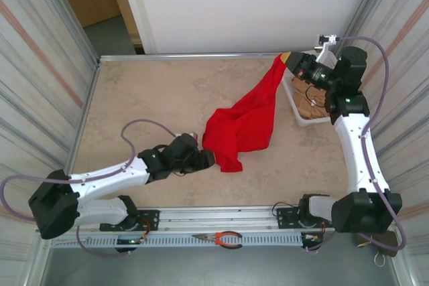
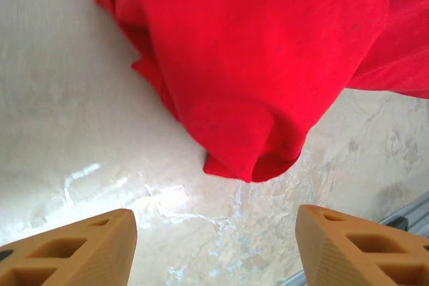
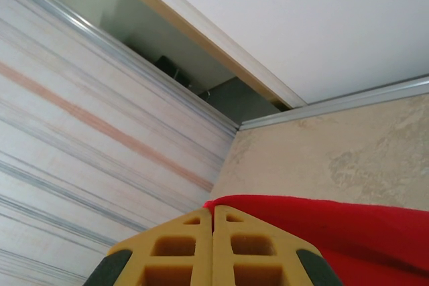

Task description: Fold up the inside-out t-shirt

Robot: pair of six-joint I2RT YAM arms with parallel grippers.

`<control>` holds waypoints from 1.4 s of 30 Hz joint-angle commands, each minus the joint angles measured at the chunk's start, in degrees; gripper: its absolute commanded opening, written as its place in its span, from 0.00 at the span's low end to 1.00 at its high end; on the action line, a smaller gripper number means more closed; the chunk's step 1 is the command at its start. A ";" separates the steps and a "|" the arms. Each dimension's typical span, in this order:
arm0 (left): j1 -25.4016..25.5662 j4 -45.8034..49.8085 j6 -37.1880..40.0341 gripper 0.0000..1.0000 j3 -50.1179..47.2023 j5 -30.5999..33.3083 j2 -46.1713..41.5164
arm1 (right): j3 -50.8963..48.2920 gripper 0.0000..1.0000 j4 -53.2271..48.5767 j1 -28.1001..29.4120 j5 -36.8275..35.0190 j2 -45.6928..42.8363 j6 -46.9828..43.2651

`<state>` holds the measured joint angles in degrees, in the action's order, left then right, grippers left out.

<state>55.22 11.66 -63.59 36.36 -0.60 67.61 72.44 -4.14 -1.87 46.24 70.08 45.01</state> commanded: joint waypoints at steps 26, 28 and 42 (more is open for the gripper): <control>9.13 1.59 -34.81 0.55 19.35 7.46 30.93 | 0.24 0.00 -0.25 4.02 -2.76 2.46 -2.09; 9.16 2.11 -35.65 0.52 19.75 7.29 31.62 | 0.29 0.00 -0.30 3.90 -2.73 2.30 -2.06; 7.49 4.61 -32.46 0.00 18.95 7.53 29.36 | 1.85 0.00 -0.35 1.26 -2.14 2.62 -1.29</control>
<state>64.20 12.64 -100.55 55.00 4.60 99.96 72.42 -5.28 0.51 43.51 72.95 44.38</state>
